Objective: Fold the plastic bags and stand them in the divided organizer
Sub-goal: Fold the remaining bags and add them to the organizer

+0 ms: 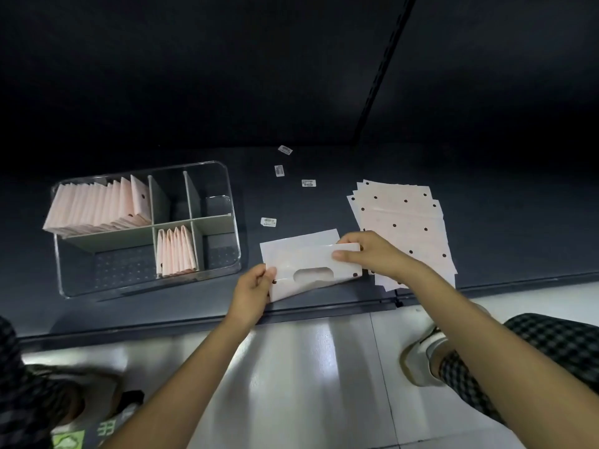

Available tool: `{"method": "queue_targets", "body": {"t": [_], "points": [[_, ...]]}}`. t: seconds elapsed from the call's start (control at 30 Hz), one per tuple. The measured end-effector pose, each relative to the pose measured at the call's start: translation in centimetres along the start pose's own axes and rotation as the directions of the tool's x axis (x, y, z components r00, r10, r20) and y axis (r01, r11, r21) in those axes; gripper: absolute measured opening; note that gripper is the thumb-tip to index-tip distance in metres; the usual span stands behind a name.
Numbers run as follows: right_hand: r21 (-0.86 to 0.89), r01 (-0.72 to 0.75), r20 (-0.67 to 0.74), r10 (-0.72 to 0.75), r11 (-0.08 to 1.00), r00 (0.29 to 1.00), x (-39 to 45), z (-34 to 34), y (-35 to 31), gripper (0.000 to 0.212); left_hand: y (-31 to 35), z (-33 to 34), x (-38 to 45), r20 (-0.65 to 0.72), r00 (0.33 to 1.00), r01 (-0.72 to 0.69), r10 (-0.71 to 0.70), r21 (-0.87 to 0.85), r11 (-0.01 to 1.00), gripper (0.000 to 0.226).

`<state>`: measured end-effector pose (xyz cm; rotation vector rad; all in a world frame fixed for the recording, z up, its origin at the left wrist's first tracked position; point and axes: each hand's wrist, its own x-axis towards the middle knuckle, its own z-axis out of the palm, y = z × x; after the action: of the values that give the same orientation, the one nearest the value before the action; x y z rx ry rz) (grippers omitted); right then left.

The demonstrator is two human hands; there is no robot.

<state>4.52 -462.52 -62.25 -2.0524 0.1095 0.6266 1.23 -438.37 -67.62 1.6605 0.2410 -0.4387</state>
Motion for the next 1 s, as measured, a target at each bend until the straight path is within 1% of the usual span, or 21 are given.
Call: {"method": "queue_targets", "body": {"t": [0.07,0.1,0.17,0.23,0.27,0.3,0.37,0.47,0.57,0.7,0.8,0.87,0.9,0.93,0.97,1.0], "points": [[0.022,-0.023,-0.124,0.026,0.999,0.992,1.7,1.2,0.5,0.010,0.1,0.3,-0.1,-0.075,0.997,-0.001,0.001,0.005,1.000,0.015],[0.009,-0.036,-0.174,0.037,0.999,0.984,2.5,1.7,0.7,0.011,0.2,0.5,-0.3,-0.108,0.994,-0.016,0.021,0.054,0.998,0.011],[-0.087,-0.059,-0.227,0.038,0.994,0.973,4.0,2.4,1.1,0.015,0.3,1.0,-0.9,-0.174,0.979,-0.069,0.107,0.212,0.975,0.030],[-0.171,-0.069,-0.235,0.027,0.983,0.972,5.3,2.7,1.2,0.021,0.4,1.6,-1.6,-0.198,0.942,-0.181,0.271,0.378,0.908,0.047],[-0.195,-0.072,-0.237,0.025,0.978,0.971,5.7,2.8,1.2,0.023,0.4,1.9,-1.9,-0.171,0.917,-0.239,0.360,0.487,0.840,0.051],[-0.218,-0.076,-0.242,0.022,0.973,0.970,6.1,2.9,1.1,0.023,0.3,2.1,-2.1,-0.108,0.894,-0.294,0.435,0.590,0.752,0.053],[-0.263,-0.094,-0.257,0.024,0.960,0.966,6.8,2.9,1.0,0.022,-0.3,2.5,-2.5,0.067,0.865,-0.396,0.498,0.702,0.592,0.055],[-0.295,-0.124,-0.265,0.044,0.947,0.963,7.4,2.9,1.0,0.021,-1.8,2.8,-3.0,0.278,0.843,-0.477,0.461,0.782,0.401,0.060],[-0.298,-0.145,-0.270,0.063,0.943,0.961,7.8,3.0,1.0,0.020,-3.2,2.6,-3.0,0.369,0.855,-0.474,0.364,0.840,0.262,0.069],[-0.309,-0.159,-0.280,0.070,0.938,0.957,8.1,3.1,1.2,0.019,-4.5,2.1,-3.0,0.416,0.872,-0.461,0.258,0.874,0.150,0.072],[-0.296,-0.168,-0.281,0.082,0.940,0.956,8.1,3.2,1.1,0.021,-4.8,1.7,-3.1,0.442,0.869,-0.469,0.221,0.879,0.085,0.076],[-0.253,-0.173,-0.323,0.085,0.952,0.942,7.7,3.5,0.7,0.024,-4.9,1.6,-3.1,0.450,0.868,-0.470,0.208,0.881,0.057,0.078],[-0.255,-0.166,-0.382,0.058,0.953,0.923,7.2,3.8,0.6,0.026,-4.9,1.6,-3.2,0.451,0.869,-0.470,0.205,0.881,0.052,0.079],[-0.303,-0.151,-0.457,-0.005,0.941,0.889,6.4,4.2,0.4,0.027,-4.9,1.6,-3.2,0.449,0.869,-0.468,0.206,0.882,0.051,0.080],[-0.388,-0.121,-0.517,-0.107,0.914,0.849,5.3,4.8,0.4,0.027,-5.0,1.7,-3.2,0.449,0.868,-0.467,0.212,0.883,0.045,0.080],[-0.491,-0.063,-0.521,-0.235,0.869,0.821,4.0,5.5,0.5,0.027,-5.0,1.7,-3.1,0.448,0.867,-0.466,0.219,0.884,0.033,0.081]]}}
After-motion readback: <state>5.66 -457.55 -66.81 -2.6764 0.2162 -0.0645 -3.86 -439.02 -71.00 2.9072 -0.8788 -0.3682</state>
